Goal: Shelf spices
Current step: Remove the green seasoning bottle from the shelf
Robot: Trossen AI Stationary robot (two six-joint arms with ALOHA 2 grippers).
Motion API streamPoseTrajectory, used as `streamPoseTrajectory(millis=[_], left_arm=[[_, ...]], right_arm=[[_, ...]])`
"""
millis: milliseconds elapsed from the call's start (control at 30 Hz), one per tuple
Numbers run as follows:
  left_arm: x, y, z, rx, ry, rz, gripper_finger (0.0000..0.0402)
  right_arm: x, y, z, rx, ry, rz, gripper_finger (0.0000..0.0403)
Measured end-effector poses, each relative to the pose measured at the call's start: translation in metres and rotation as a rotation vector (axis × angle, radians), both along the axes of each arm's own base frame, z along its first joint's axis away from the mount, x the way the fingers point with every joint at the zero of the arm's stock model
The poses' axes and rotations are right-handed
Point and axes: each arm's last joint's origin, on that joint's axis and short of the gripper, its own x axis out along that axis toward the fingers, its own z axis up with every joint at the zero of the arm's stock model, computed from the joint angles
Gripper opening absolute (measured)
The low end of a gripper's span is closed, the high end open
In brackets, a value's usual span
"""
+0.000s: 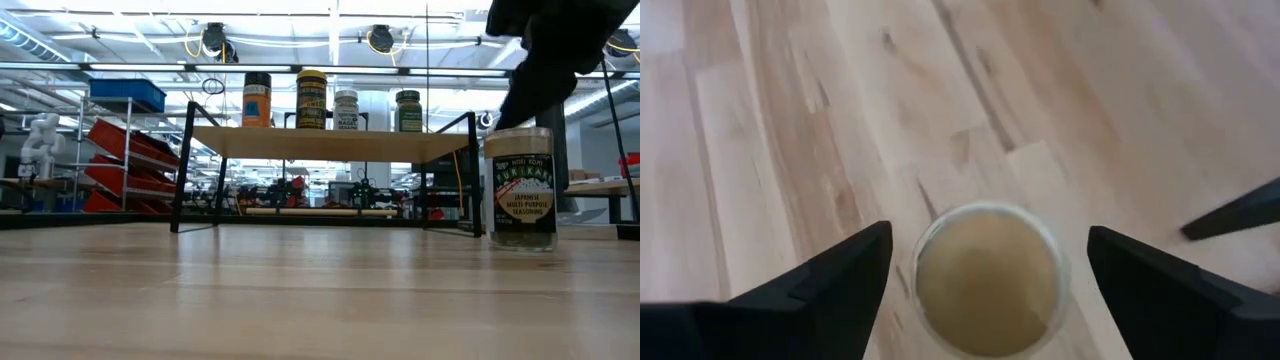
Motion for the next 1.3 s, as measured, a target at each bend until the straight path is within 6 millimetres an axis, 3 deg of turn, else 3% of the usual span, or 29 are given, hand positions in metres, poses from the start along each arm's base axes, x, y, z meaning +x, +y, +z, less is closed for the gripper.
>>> streamPoseTrajectory(millis=[300, 433, 567, 833, 1100, 1300], left_arm=[[0.0, 0.004, 0.009, 0.046, -0.085, 0.123, 0.0224], [0.0, 0.003, 0.02, 0.159, -0.164, 0.095, 0.0224], [0.0, 0.003, 0.021, 0.164, -0.171, 0.088, 0.0224], [-0.002, 0.014, 0.028, 0.069, -0.198, 0.168, 0.0224], [-0.005, 0.039, 0.077, 0.06, -0.135, 0.175, 0.0224], [0.009, 0.062, 0.1, 0.136, -0.156, 0.202, 0.0224]], right_arm=[[-0.01, -0.008, 0.019, -0.081, -0.122, -0.034, 0.0325], [-0.012, -0.009, 0.025, -0.083, -0.17, -0.031, 0.0325], [-0.012, -0.009, 0.033, -0.09, -0.217, -0.007, 0.0325], [-0.012, -0.011, 0.084, -0.149, -0.299, -0.013, 0.0325], [-0.02, -0.019, 0.139, -0.386, -0.381, -0.069, 0.0325], [-0.023, -0.026, 0.162, -0.466, -0.404, -0.072, 0.0325]])
